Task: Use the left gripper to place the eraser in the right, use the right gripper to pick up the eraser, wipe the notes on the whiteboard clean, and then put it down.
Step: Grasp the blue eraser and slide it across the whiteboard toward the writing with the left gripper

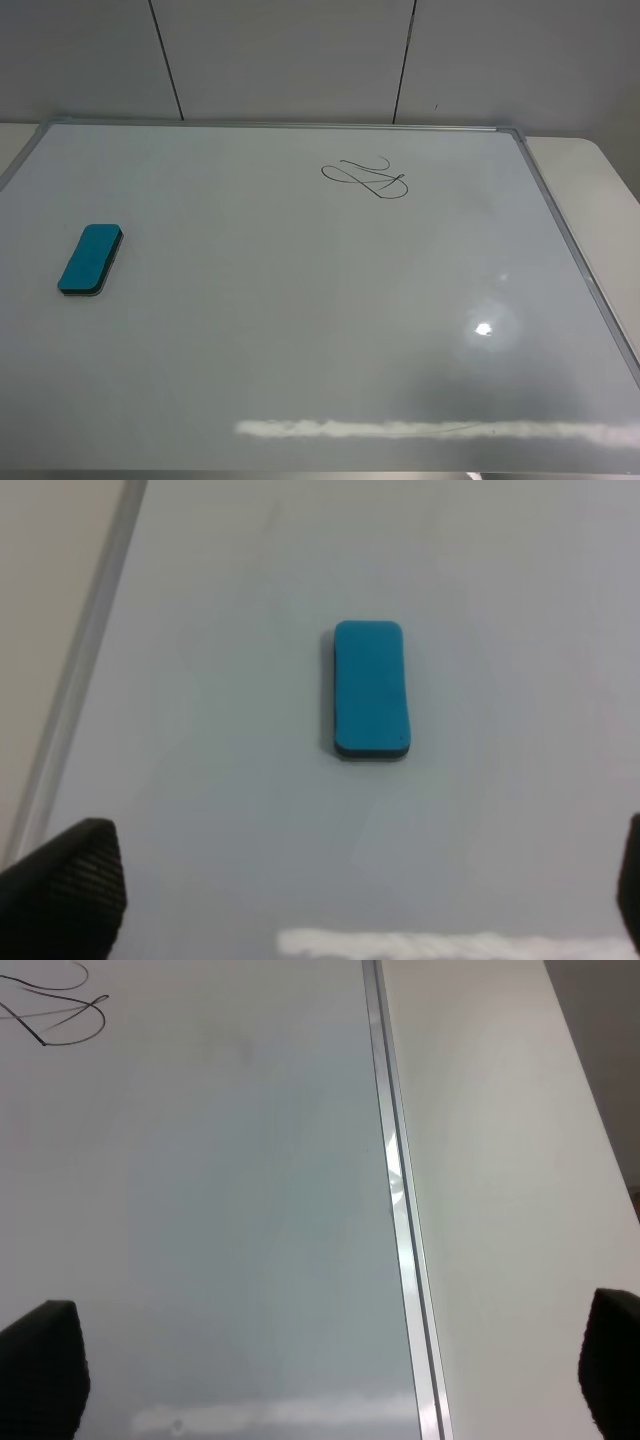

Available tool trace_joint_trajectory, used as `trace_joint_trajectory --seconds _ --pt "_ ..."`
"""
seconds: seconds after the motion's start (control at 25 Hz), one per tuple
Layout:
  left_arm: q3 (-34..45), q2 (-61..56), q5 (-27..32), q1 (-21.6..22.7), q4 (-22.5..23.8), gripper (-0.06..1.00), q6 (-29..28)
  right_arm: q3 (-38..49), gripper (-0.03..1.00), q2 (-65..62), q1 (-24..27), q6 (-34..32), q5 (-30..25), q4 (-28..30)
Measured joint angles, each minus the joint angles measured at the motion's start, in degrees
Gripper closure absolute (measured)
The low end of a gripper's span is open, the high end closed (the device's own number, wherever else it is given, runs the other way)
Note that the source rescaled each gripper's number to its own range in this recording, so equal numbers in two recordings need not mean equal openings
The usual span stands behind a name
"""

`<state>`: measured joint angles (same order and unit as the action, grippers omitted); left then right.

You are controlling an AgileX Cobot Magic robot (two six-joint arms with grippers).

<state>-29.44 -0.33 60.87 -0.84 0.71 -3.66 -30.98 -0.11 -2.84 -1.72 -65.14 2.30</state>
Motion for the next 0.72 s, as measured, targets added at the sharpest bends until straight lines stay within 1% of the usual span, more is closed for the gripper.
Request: trace_joint_trajectory --seconds 0.72 --pt "0.2 0.0 -0.1 0.0 -0.1 -0.06 0.0 0.0 0.0 0.0 0.0 0.0 0.0 0.0"
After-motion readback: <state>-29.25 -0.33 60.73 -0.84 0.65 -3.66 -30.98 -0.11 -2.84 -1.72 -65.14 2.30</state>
